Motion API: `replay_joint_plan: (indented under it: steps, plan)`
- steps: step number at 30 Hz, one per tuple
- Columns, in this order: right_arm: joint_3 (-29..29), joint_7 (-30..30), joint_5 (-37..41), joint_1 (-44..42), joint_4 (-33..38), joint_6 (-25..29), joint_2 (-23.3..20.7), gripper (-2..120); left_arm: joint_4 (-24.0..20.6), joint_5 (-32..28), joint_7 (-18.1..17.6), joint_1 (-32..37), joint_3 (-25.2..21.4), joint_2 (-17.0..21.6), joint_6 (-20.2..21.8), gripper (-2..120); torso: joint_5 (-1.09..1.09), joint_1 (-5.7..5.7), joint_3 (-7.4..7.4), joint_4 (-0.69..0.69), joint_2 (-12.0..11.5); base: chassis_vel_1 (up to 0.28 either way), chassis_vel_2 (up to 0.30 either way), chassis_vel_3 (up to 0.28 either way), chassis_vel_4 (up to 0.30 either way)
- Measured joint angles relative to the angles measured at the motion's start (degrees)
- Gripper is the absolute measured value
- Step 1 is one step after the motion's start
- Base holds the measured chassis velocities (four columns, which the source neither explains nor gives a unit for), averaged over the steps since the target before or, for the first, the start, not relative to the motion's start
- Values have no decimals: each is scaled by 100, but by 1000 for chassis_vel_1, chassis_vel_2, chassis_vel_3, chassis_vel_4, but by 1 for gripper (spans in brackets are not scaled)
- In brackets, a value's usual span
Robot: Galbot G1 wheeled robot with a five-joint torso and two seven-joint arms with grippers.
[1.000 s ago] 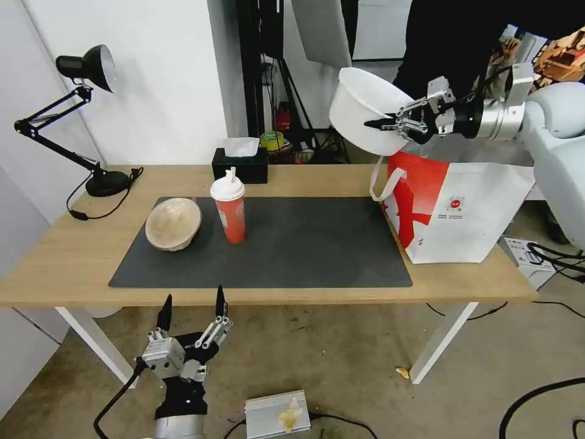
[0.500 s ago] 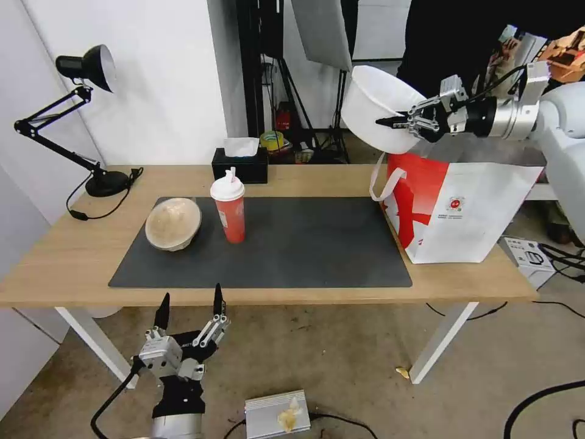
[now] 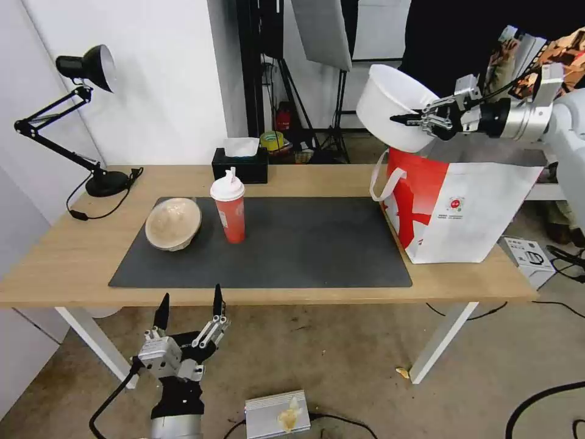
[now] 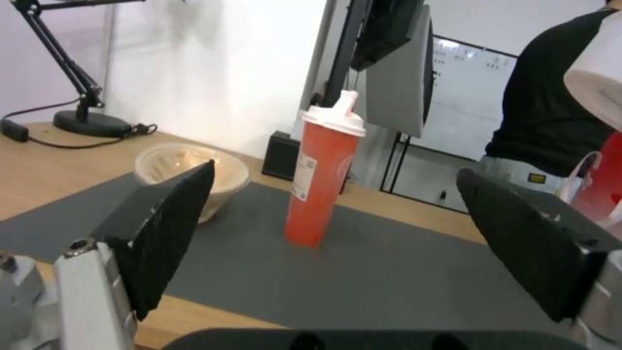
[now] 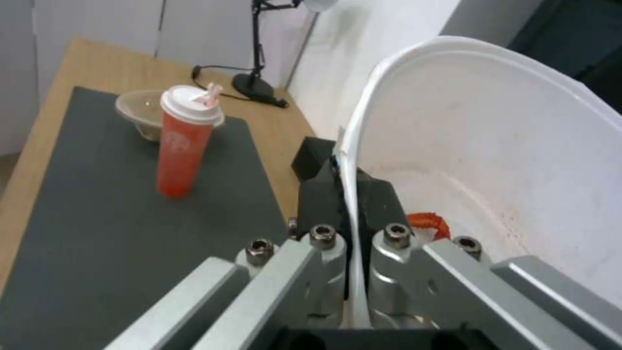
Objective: Pick up the trash from the table and place it into the takeout bag.
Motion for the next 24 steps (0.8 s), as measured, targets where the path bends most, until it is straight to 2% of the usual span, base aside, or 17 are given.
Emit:
replay_joint_plan:
  steps: [24]
  plan:
    - [379,69,-22,-361,-281,67,-12,0,27,-1,0,2,1,6,-2,100,0,0,0,0,0,0,0,0,0]
